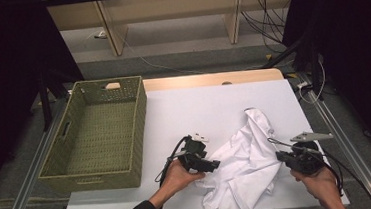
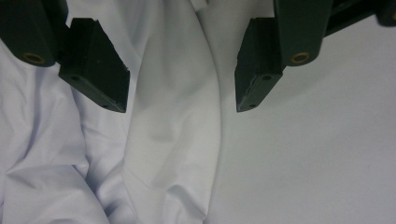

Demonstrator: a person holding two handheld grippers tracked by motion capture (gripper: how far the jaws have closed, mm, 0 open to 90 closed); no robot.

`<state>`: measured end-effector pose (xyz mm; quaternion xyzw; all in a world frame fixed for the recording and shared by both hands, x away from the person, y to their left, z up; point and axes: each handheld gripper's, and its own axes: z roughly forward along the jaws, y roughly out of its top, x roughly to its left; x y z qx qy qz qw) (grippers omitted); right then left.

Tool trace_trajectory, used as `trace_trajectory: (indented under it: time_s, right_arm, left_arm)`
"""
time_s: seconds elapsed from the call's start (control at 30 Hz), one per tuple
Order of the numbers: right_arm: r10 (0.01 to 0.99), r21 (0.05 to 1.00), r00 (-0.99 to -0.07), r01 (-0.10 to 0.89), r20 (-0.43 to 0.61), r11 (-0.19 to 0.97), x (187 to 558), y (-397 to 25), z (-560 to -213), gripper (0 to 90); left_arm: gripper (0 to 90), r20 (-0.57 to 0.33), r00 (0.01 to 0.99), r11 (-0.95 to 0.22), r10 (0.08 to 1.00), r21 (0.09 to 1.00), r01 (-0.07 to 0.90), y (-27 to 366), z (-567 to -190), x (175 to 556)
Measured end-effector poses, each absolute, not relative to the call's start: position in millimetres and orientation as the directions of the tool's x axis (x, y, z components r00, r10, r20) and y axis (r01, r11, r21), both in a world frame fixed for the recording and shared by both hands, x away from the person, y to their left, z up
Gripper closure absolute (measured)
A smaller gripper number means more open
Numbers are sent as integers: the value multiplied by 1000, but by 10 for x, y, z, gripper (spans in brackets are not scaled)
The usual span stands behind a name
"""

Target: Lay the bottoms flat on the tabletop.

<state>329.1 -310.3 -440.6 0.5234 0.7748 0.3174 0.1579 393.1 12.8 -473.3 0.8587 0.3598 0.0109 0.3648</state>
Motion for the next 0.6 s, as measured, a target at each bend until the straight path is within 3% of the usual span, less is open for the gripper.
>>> trace_trajectory:
  time_s: [0.13, 0.23, 0.27, 0.3, 0.33, 0.37, 0.6]
  right_arm:
    - [914, 655, -398, 712, 82, 252, 3311, -3092, -4424, 887]
    - [913, 651, -402, 712, 68, 265, 3329, -3079, -4436, 886]
    - [913, 651, -402, 712, 68, 265, 3329, -3079, -4436, 886]
    - [913, 648, -401, 713, 67, 266, 3332, -3074, -4439, 886]
    - [914, 647, -402, 714, 64, 269, 3335, -3072, -4440, 885]
    - [914, 645, -402, 714, 60, 272, 3346, -3073, -4448, 884]
    - [914, 645, -402, 713, 54, 275, 3356, -3095, -4451, 884]
  left_arm:
    - [369, -248, 747, -483, 617, 630, 608, 73, -4763, 3946]
    - [526, -220, 764, -515, 607, 622, 589, 4, -4813, 3941]
    - [526, -173, 773, -535, 610, 630, 563, -15, -4809, 3929]
    - [627, -143, 785, -557, 603, 628, 543, -28, -4802, 3924]
    - [707, -159, 791, -561, 591, 623, 545, -27, -4797, 3936]
    - [841, -181, 786, -549, 591, 623, 556, -24, -4800, 3939]
    - [871, -171, 775, -520, 609, 652, 552, 103, -4736, 3927]
